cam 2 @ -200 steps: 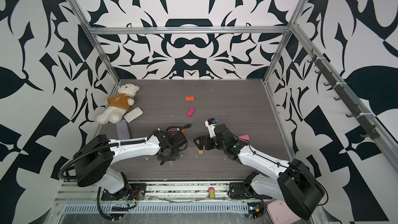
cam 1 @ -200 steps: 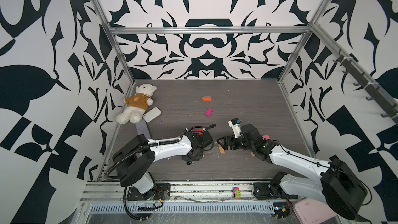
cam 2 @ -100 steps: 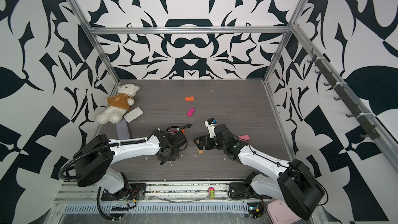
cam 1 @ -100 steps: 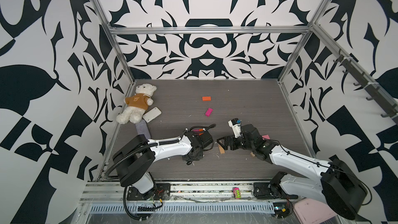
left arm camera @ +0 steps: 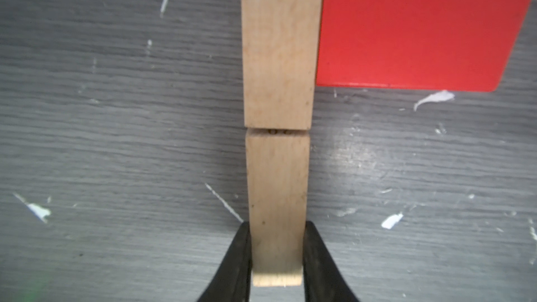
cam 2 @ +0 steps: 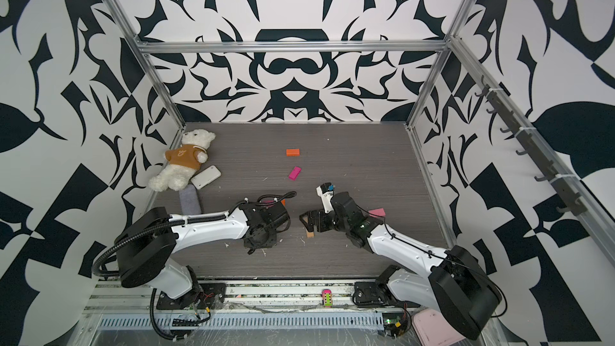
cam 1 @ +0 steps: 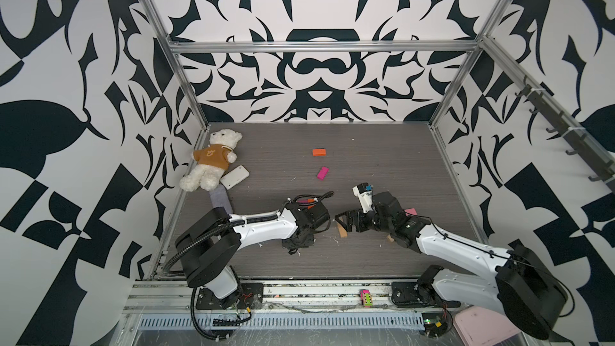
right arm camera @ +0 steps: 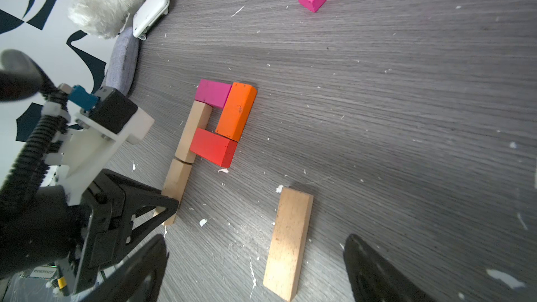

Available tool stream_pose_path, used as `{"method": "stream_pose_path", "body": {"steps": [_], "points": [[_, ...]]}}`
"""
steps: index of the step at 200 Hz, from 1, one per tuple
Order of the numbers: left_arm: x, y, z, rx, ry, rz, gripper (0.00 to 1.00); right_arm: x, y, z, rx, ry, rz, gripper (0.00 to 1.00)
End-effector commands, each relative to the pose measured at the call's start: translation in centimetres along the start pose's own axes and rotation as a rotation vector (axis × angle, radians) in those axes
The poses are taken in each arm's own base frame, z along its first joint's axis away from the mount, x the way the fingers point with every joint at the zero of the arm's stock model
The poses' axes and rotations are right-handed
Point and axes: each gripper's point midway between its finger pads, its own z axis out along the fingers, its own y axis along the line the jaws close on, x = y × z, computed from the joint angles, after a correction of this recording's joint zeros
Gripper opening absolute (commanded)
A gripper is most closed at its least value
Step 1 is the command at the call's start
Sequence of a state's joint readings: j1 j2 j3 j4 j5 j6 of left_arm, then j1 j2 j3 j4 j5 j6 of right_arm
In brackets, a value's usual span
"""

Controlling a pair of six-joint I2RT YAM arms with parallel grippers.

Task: Assemble the letter p with building blocks
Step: Assemble the building block at the center of the board.

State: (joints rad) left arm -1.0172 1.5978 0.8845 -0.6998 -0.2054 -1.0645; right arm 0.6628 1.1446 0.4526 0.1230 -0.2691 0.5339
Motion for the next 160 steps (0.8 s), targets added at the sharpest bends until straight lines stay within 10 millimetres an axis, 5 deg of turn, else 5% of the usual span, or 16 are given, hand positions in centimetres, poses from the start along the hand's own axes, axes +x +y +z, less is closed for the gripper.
{"method": "stream_pose_path", "body": {"steps": [1, 160], "points": [[0.28, 1.3, 0.77, -0.064, 0.021, -0.003, 0.3, -1.36, 1.08, -0.31, -0.024, -0.038, -0.034, 0.97], [-0.05, 0.79, 0.88, -0.065, 0.017, 0.019, 0.36, -1.32, 1.09, -0.3, -0.024, -0.035, -0.033, 0.97]]}}
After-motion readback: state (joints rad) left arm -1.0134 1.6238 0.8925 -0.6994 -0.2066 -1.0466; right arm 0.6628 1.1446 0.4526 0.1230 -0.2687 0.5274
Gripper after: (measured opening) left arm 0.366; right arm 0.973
